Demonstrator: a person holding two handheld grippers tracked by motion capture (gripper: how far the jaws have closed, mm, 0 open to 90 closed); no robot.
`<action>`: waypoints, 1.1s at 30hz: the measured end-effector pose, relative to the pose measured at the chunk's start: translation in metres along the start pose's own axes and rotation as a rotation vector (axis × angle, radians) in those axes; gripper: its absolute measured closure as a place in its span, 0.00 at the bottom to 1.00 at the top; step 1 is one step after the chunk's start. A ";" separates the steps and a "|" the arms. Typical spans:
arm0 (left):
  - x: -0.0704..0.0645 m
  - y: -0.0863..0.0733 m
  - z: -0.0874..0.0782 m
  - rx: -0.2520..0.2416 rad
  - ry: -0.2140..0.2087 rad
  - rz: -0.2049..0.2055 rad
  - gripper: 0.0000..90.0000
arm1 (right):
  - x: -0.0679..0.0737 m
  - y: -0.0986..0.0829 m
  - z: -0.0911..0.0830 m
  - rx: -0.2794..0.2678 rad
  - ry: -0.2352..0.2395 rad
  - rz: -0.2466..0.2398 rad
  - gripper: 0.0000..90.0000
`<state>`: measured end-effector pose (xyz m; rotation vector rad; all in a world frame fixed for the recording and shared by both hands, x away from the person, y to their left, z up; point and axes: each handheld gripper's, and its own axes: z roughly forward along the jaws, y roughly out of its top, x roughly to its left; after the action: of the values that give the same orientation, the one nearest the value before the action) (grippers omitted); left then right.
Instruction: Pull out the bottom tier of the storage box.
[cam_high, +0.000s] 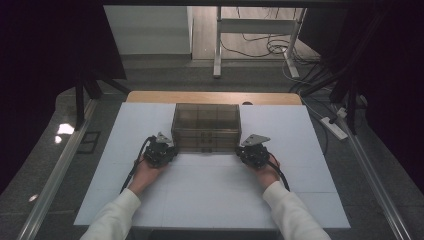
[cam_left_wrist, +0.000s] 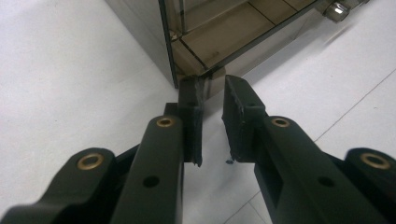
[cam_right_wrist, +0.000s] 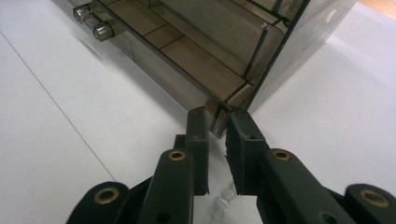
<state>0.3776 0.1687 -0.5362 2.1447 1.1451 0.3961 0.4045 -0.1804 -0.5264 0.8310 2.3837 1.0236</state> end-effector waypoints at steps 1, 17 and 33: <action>0.000 0.000 0.000 0.000 0.001 0.001 0.85 | 0.000 0.000 0.000 0.000 0.000 0.000 0.87; -0.001 0.000 -0.005 -0.011 -0.002 -0.004 0.86 | 0.002 0.001 -0.005 -0.012 0.004 0.003 0.88; -0.002 -0.002 -0.007 -0.010 -0.005 0.000 0.86 | 0.004 0.001 -0.007 -0.012 0.002 0.001 0.88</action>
<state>0.3710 0.1705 -0.5319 2.1359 1.1385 0.3954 0.3974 -0.1813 -0.5218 0.8272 2.3769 1.0379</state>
